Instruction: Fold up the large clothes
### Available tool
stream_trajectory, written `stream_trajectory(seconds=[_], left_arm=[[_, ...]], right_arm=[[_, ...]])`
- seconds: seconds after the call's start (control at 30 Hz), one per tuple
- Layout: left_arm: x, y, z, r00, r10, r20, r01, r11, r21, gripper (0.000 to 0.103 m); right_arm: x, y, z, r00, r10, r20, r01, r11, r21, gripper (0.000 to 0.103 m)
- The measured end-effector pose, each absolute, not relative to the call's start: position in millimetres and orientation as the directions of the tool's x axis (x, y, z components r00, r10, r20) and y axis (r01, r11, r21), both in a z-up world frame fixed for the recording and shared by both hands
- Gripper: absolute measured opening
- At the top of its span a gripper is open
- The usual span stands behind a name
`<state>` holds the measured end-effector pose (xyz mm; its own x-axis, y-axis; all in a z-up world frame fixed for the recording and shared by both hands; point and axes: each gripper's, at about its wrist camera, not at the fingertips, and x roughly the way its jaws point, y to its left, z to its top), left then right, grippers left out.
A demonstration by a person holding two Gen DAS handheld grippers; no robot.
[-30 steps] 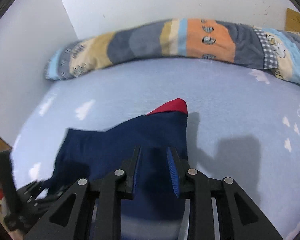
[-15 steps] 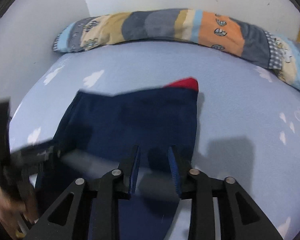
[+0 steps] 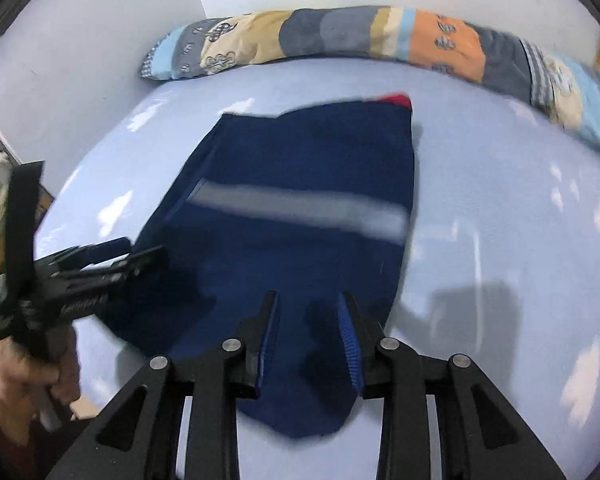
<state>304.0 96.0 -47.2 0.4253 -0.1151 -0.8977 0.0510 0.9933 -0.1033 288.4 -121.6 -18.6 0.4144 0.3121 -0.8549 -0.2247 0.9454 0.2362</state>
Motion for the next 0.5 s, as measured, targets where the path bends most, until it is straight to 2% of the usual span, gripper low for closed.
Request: stream_trajectory(seconds=[0.07,0.1,0.13,0.23,0.37,0.43,0.5], left_arm=[[305,100,-64,0.379,-0.092,-0.921,0.043,0.996,-0.082,0.081],[308,103,-69,0.367,-0.088,-0.926,0.031,0.996,-0.083,0.091],[311,106,-74,0.354,-0.088,-0.931,0.008,0.996,-0.091,0.094],[317,118,-74,0.335,-0.140,-0.932,-0.061,0.984,-0.170,0.092],[314,119,-47,0.436,-0.108,-0.894,-0.056,0.988,-0.146,0.092],[313,118,-40,0.463,-0.114,-0.879,-0.046,0.987,-0.152,0.092],[319,117,-46,0.453,-0.088,-0.887,-0.050,0.991,-0.124,0.092]], right_arm=[[276,-116,-46,0.341,0.292,-0.893,-0.245,0.945,0.215,0.031],[272,-111,-56,0.332,0.274,-0.903,-0.264,0.946,0.190,0.032],[274,-107,-59,0.335,0.261,-0.905,-0.278,0.945,0.170,0.032],[284,-105,-64,0.320,0.265,-0.909,-0.283,0.943,0.175,0.032],[276,-120,-39,0.365,0.371,-0.854,-0.283,0.918,0.278,0.030],[272,-121,-28,0.394,0.378,-0.837,-0.314,0.912,0.264,0.034],[271,-119,-35,0.349,0.403,-0.846,-0.316,0.901,0.298,0.034]])
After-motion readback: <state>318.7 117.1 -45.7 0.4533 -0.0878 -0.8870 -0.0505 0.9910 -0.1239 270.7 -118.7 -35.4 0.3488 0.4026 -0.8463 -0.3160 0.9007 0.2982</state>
